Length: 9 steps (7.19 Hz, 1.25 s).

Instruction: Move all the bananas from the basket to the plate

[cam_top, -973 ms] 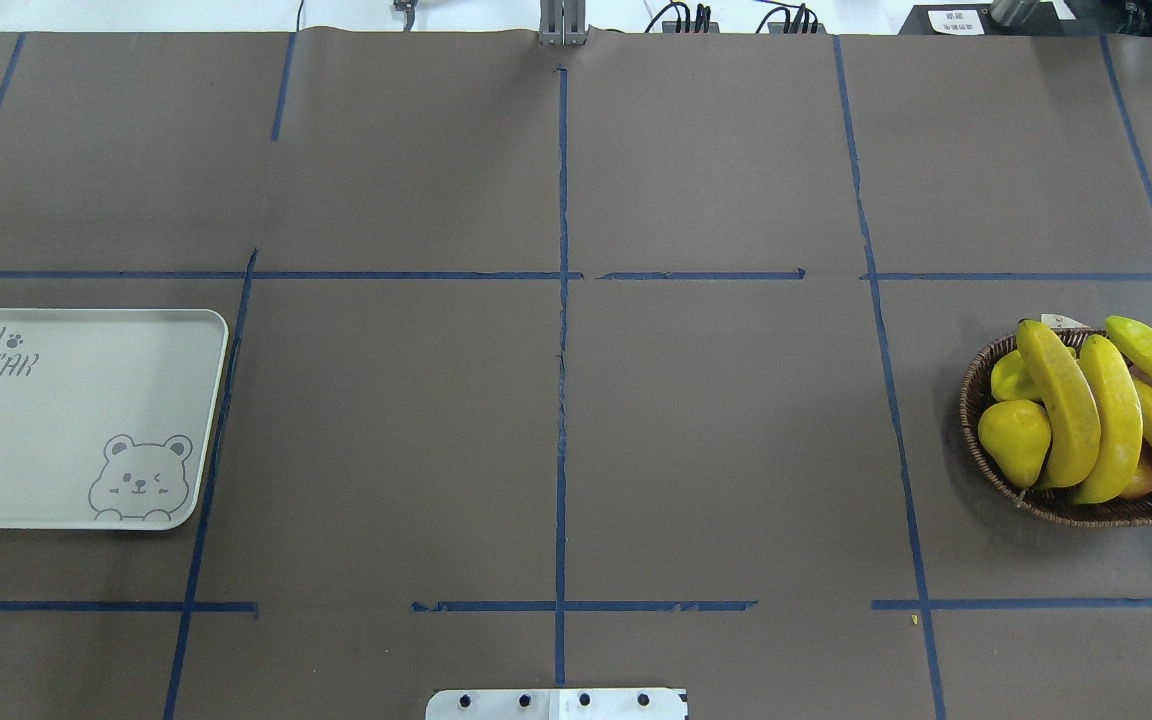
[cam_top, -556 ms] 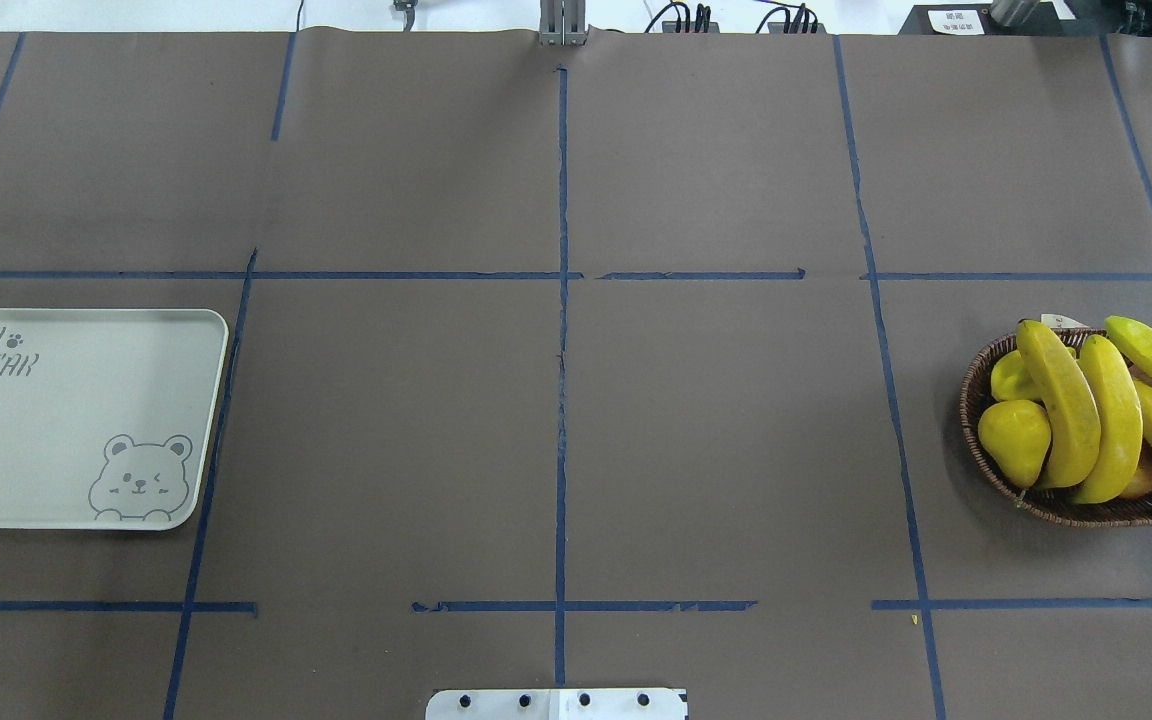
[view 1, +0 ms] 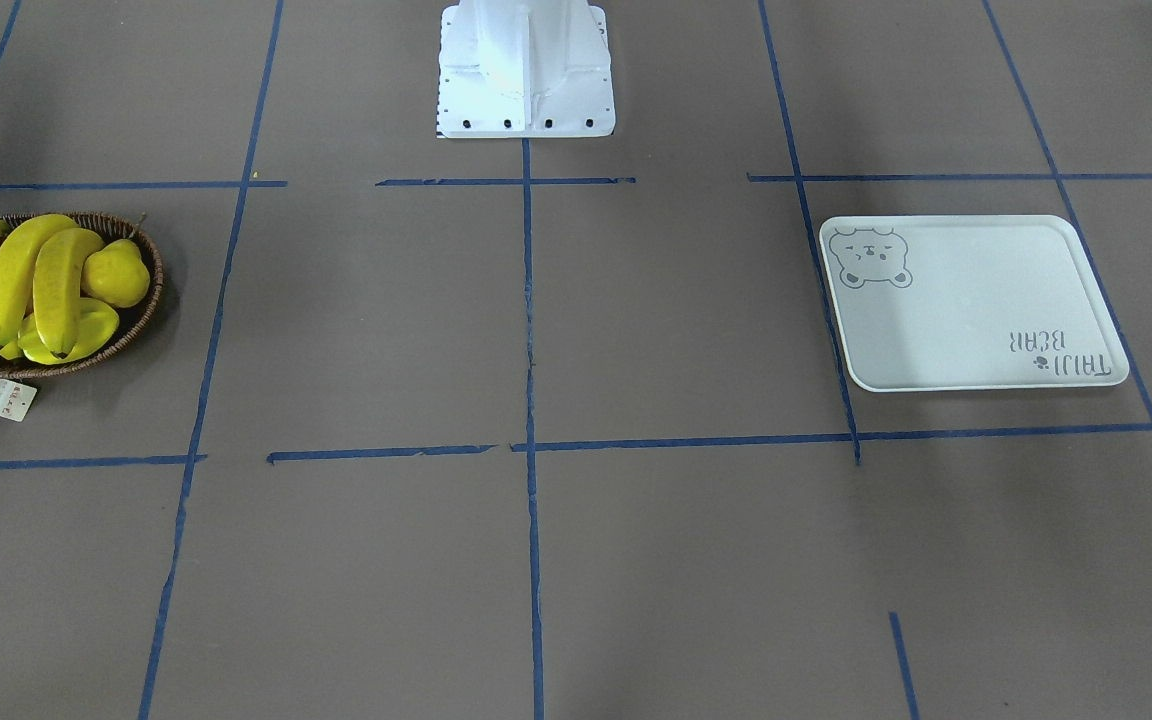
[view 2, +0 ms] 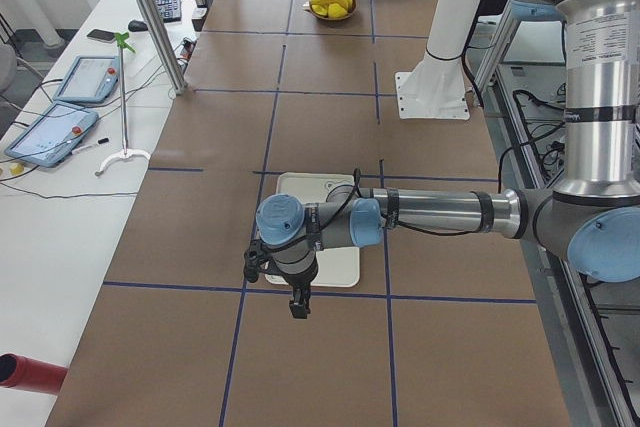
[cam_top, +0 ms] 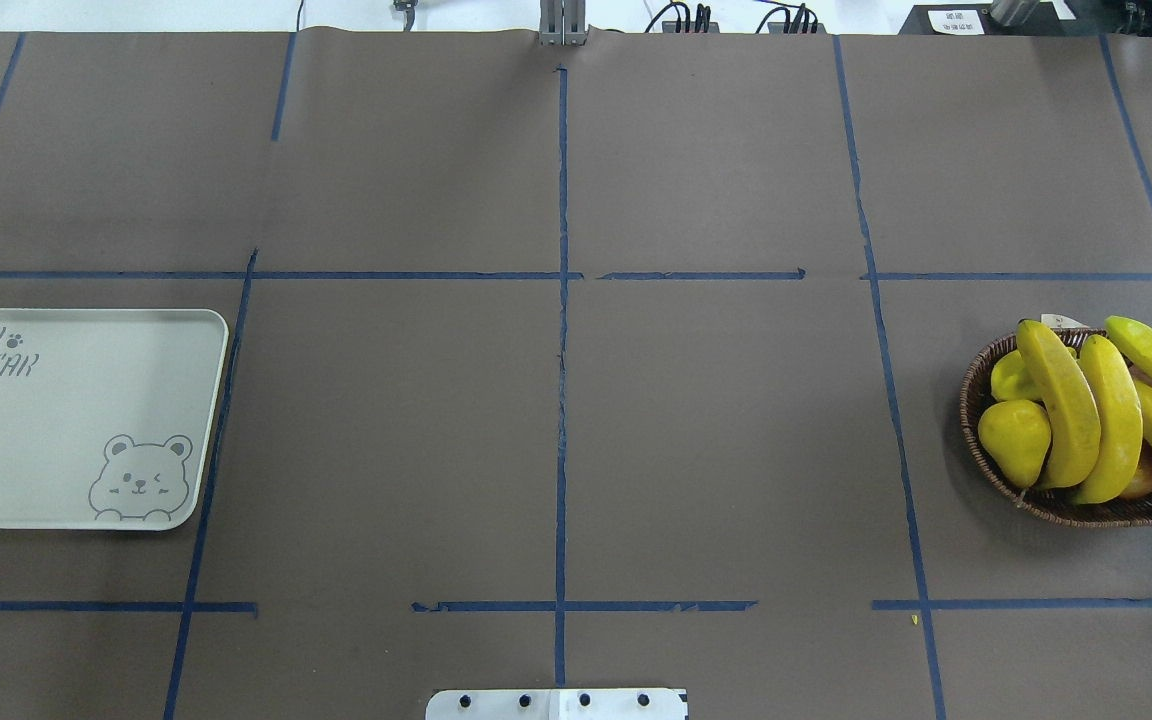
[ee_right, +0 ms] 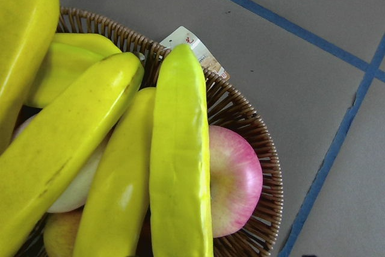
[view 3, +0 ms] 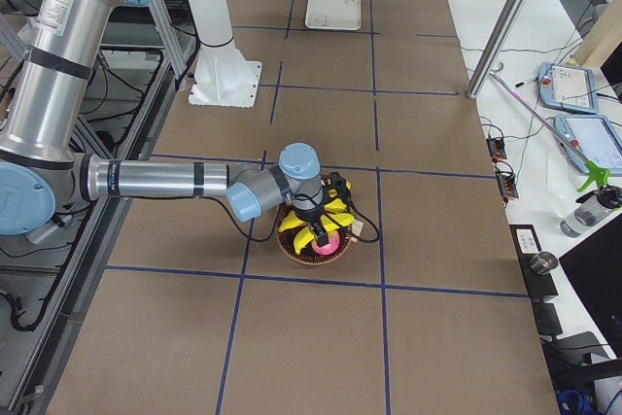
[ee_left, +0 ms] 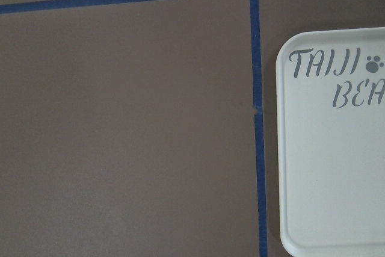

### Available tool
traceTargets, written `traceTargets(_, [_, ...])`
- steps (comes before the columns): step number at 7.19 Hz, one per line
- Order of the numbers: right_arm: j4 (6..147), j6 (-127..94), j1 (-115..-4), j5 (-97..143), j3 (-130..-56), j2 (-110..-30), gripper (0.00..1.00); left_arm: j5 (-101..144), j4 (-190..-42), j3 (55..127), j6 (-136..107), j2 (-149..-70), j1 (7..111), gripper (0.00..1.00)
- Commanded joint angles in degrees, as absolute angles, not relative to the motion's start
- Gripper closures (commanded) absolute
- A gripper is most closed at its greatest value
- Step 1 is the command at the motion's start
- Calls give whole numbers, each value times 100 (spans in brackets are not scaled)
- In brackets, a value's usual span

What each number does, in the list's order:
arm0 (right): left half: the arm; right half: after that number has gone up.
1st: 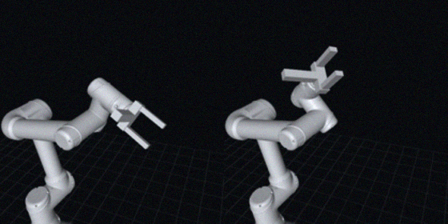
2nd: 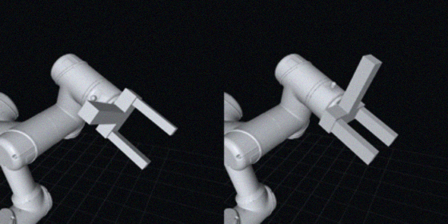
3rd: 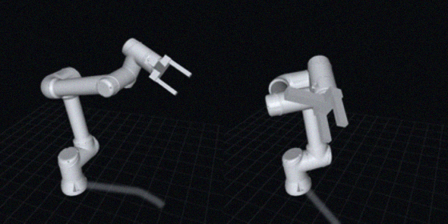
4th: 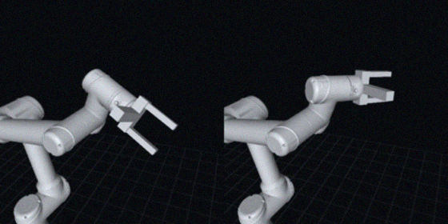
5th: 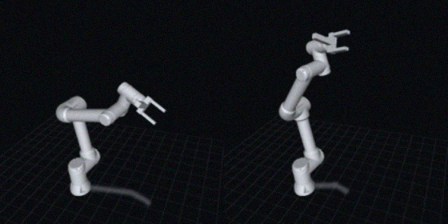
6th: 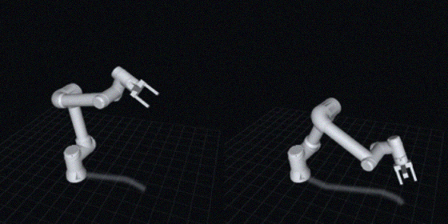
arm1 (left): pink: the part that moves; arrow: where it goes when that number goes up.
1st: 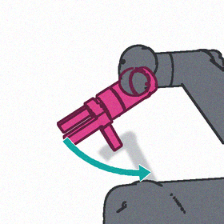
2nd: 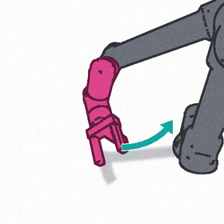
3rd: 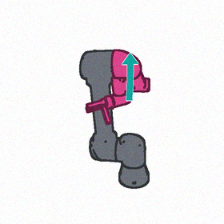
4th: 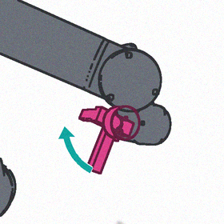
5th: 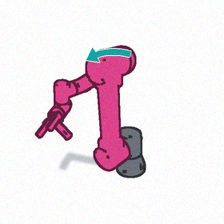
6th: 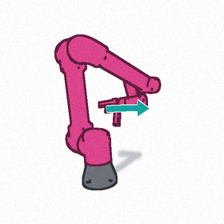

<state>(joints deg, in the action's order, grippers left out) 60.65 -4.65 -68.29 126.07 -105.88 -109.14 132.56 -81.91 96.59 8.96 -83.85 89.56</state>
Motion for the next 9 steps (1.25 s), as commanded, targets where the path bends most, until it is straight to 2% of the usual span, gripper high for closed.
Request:
traceTargets(1, [6047,-466,-6488,12244,-10556,-10907,10,13254,-8191,9668,896,-8385,8956,0])
traceTargets(5, [6047,-422,-6197,12015,-10415,-10855,14,13263,-8200,9668,896,-8385,8956,0])
traceTargets(6, [6047,-378,-6188,12015,-10415,-10854,18,13263,-8200,9659,896,-8385,8956,0])
traceTargets(7, [6047,-361,-6188,12015,-10398,-10854,29,13263,-8200,9659,896,-8385,8956,0])
traceTargets(9, [6047,-352,-6170,12023,-10406,-10837,67,13263,-8200,9659,896,-8385,8956,0])
